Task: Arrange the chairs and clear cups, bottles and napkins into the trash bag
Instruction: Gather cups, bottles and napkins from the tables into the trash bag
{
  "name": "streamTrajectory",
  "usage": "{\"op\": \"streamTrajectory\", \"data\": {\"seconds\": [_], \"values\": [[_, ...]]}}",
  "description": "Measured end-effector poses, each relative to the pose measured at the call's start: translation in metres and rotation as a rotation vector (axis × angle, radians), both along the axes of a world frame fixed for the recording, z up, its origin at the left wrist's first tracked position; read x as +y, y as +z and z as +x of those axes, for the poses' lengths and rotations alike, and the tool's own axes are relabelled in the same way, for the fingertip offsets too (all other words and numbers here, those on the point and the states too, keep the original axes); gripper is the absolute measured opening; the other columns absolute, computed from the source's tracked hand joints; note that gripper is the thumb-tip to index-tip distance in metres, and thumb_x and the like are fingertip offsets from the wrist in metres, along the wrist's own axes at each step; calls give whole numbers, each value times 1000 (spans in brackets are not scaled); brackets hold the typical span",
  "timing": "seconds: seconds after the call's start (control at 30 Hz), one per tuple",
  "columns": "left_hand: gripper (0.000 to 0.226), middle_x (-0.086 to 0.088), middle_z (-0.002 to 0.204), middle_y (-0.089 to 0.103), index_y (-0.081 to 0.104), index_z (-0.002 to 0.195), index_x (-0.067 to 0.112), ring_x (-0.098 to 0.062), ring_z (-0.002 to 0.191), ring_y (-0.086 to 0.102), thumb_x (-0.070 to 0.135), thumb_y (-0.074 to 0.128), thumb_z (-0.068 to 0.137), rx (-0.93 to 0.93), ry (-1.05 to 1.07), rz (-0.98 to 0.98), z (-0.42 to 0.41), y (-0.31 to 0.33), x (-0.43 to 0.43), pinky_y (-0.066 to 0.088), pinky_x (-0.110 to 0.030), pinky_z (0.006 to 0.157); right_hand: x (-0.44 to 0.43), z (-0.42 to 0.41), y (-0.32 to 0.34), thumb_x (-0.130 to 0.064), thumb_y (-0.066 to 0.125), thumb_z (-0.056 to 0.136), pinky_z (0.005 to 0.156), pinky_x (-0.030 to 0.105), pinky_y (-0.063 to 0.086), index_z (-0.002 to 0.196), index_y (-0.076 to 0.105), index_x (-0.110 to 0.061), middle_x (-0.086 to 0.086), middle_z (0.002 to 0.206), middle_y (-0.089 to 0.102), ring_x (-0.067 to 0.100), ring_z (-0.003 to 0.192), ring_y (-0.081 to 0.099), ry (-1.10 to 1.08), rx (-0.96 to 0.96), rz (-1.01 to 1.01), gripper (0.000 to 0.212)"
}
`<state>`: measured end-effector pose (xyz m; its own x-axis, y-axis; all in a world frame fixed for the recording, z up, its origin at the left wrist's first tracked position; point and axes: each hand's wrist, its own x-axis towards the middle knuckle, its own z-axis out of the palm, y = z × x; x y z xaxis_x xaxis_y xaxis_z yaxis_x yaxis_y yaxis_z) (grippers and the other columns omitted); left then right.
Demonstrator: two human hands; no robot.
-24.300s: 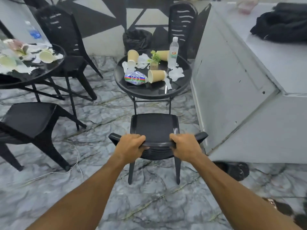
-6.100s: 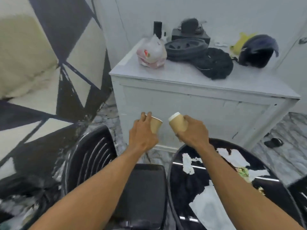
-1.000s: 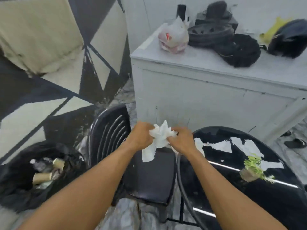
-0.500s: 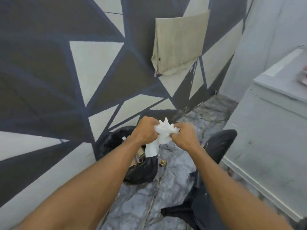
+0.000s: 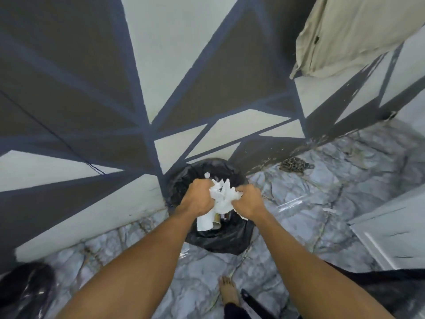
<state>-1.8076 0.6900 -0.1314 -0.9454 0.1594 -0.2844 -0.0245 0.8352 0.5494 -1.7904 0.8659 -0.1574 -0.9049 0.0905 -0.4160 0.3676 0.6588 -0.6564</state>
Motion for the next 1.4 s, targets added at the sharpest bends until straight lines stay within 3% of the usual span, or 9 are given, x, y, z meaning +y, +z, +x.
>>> {"op": "streamTrajectory", "data": {"seconds": [0.13,0.33,0.53,0.67,0.73,0.83,1.07,1.27,1.4], "values": [[14,-4,86,67,68,79,15,-25,77,65,9,59,70,-69,28,-11,-32,-49,4,59,-43,68,-2,-34,-50,-9,64,74,88,33,55,122,67,-11,9,119,67,28,107,63,-16,-96,8,48],[14,-13,92,67,57,77,17,-36,85,64,7,58,68,-141,12,-64,-55,-110,5,56,-43,71,-6,-62,-101,-14,68,78,92,36,54,122,68,-13,10,114,69,30,107,64,-20,-134,46,44],[42,-16,117,65,65,119,11,-37,109,60,13,70,77,-226,-66,-173,-57,-144,7,51,-39,84,-4,-71,-130,-24,73,81,103,33,46,132,61,-16,9,130,61,27,119,58,133,-249,116,52],[54,-15,134,56,59,132,15,-35,122,55,17,70,79,-363,-68,-169,-49,-155,7,50,-41,98,3,-66,-146,-25,73,73,92,33,54,120,69,-20,9,119,68,25,103,66,142,-290,135,47],[51,-13,131,57,62,126,16,-33,115,58,21,69,75,-403,-72,-168,-43,-148,6,52,-42,95,5,-60,-147,-25,72,72,89,33,56,116,70,-24,8,116,68,24,99,66,156,-301,159,44],[50,-15,117,64,67,114,15,-32,101,63,28,62,66,-397,-64,-154,-35,-135,0,56,-38,83,4,-49,-126,-20,74,76,92,33,54,122,68,-21,8,119,63,26,104,65,158,-298,180,46],[24,-5,103,64,66,95,25,-30,97,64,14,66,75,-176,-137,-131,-6,-58,8,57,-41,78,6,-6,-53,-22,67,76,84,32,56,116,70,-22,8,112,69,26,99,66,151,-169,194,40],[28,-3,103,68,69,106,21,-29,97,64,16,63,79,40,-300,-21,68,34,48,49,-33,69,16,83,58,-19,62,79,73,36,55,97,71,-14,13,92,71,33,88,66,119,38,262,20],[28,-3,96,69,67,99,23,-28,89,65,19,64,72,136,-427,17,124,94,81,52,-35,66,41,155,124,-16,65,80,81,41,56,112,70,-13,15,105,71,33,100,65,18,150,310,32]]}}
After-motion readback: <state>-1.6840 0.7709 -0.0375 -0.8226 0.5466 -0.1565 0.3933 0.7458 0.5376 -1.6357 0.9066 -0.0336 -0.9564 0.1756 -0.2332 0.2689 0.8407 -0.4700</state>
